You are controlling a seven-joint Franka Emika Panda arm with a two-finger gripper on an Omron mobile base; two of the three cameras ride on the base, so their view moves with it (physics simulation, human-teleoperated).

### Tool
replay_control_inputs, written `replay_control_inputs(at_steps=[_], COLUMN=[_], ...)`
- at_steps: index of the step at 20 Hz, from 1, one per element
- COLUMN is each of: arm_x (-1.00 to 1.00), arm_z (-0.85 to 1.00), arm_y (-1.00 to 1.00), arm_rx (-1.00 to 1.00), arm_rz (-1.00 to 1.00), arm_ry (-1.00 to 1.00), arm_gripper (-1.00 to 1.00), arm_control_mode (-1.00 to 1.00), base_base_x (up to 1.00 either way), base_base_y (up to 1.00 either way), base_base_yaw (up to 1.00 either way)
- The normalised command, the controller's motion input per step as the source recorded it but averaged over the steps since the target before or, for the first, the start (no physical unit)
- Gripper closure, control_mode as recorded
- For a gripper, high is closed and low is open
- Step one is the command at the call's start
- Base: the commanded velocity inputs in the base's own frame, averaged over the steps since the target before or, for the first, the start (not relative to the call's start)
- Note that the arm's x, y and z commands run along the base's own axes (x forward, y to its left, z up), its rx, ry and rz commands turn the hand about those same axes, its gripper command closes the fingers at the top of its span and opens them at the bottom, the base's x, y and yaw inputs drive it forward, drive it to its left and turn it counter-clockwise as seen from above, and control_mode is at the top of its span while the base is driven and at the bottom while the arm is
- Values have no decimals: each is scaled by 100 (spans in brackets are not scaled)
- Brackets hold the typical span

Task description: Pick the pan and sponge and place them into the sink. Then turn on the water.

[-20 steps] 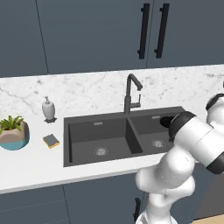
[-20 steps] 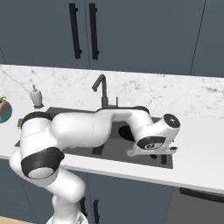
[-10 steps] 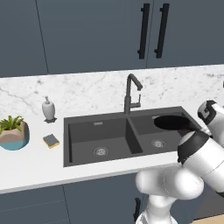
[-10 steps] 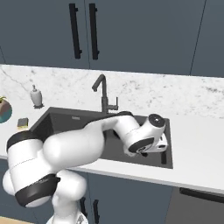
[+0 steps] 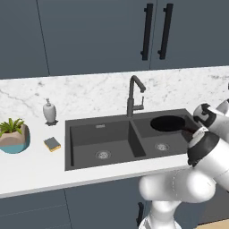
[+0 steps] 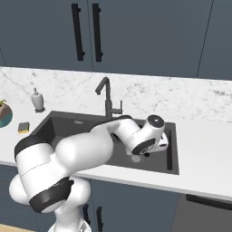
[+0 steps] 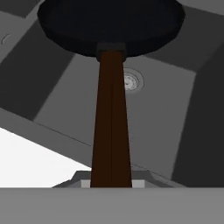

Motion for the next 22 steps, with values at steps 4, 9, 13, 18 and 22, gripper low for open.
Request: replay_control_inputs(at_steps=[4, 9, 13, 18, 22], arm_x=[29, 56, 55, 57, 55], arm_z=[-22, -48, -40, -28, -26], arm_y=[0, 0, 0, 0, -2], arm_rx=[-6, -3, 0, 0, 0], arm_rz=[24, 17, 11, 7, 6], arm_ry=[6, 8, 0, 0, 0], arm_gripper=[100, 100, 100, 100, 100], arm_control_mode=[-100, -100, -100, -100, -100], base_base_x=[0, 0, 0, 0, 0], base_base_y=[0, 0, 0, 0, 0], base_base_yaw=[0, 0, 0, 0, 0])
